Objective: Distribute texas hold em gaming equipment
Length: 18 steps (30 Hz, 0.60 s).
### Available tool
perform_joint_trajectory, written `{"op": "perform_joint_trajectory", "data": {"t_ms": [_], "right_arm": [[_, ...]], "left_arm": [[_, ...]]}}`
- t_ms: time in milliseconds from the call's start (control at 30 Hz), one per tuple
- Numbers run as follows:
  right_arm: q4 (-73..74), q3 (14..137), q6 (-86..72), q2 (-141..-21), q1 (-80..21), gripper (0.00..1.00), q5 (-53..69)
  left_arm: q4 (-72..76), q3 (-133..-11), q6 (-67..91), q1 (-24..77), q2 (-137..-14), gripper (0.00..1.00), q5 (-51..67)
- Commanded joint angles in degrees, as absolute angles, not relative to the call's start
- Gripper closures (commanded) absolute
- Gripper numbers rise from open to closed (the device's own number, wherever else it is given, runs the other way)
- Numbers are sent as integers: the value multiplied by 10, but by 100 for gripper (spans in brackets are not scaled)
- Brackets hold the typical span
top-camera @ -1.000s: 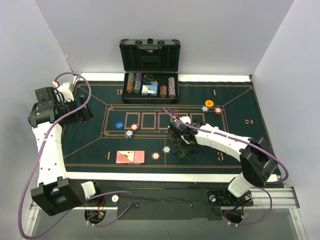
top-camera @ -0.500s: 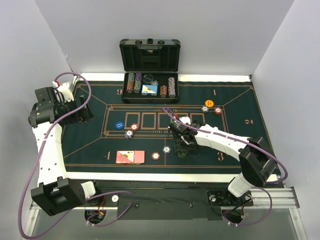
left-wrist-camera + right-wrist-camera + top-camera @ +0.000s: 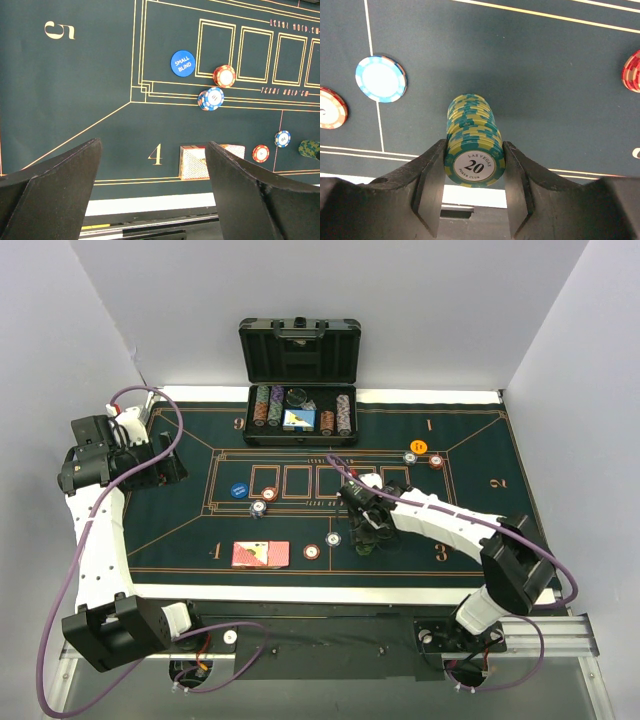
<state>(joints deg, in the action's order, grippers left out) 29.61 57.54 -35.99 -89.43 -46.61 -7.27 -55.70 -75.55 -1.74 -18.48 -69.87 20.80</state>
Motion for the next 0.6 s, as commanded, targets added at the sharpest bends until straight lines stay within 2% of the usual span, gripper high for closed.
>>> {"op": "perform_joint_trajectory", "data": {"t_ms": [0,333,567], "right_arm": [[344,613,-363,-859,-470,71,-92],[376,716,-345,-890,-473,72,-90],[376,909,-319,-1057,-504,73,-82]], "left_arm": [[-536,-765,-16,-189,-683,4,214],[-525,-748,-14,-190,-688,4,213],[-513,-739,-9,-190,-695,4,219]]}}
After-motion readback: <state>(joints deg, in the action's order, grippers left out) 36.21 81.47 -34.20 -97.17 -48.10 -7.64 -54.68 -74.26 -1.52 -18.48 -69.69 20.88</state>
